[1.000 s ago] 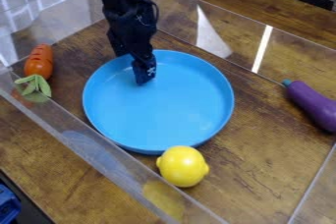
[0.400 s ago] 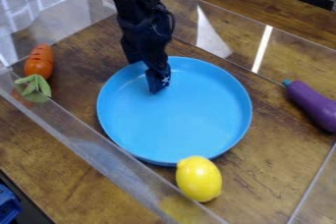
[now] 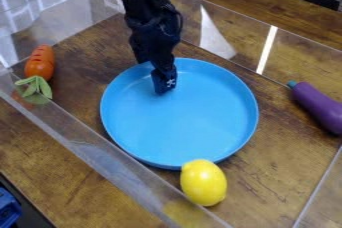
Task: Remove the carrot from the blue tray and put it on the table
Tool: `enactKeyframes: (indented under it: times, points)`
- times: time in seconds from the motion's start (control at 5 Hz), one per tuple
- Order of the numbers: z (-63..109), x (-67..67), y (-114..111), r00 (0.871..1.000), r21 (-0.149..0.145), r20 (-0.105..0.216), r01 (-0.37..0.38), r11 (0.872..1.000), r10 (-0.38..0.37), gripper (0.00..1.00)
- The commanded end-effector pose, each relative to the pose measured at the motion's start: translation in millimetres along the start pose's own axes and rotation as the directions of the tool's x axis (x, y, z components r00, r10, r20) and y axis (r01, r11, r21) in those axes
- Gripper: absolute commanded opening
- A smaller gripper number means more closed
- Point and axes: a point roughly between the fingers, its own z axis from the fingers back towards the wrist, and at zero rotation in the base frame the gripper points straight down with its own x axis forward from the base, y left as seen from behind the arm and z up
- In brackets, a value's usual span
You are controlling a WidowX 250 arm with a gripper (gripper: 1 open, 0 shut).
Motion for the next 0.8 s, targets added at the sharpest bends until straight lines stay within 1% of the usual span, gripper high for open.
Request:
enactKeyframes:
  times: [0.0,0.2,0.4,0.6]
  points:
    - [-8.3,-1.4,-6.6,0.997,-0.039,-0.033,0.068,0.997,-0.07,1.0]
    - [-6.8,-0.5,1.0,0.995,-0.041,-0.032,0.096,0.995,-0.097,1.0]
    - [-6.6,-3.8,5.8,0.998,-0.024,-0.044,0.034,0.999,-0.035,1.0]
    - [-6.4,-7.1,10.6,0.998,-0.005,-0.055,-0.028,1.0,0.027,1.0]
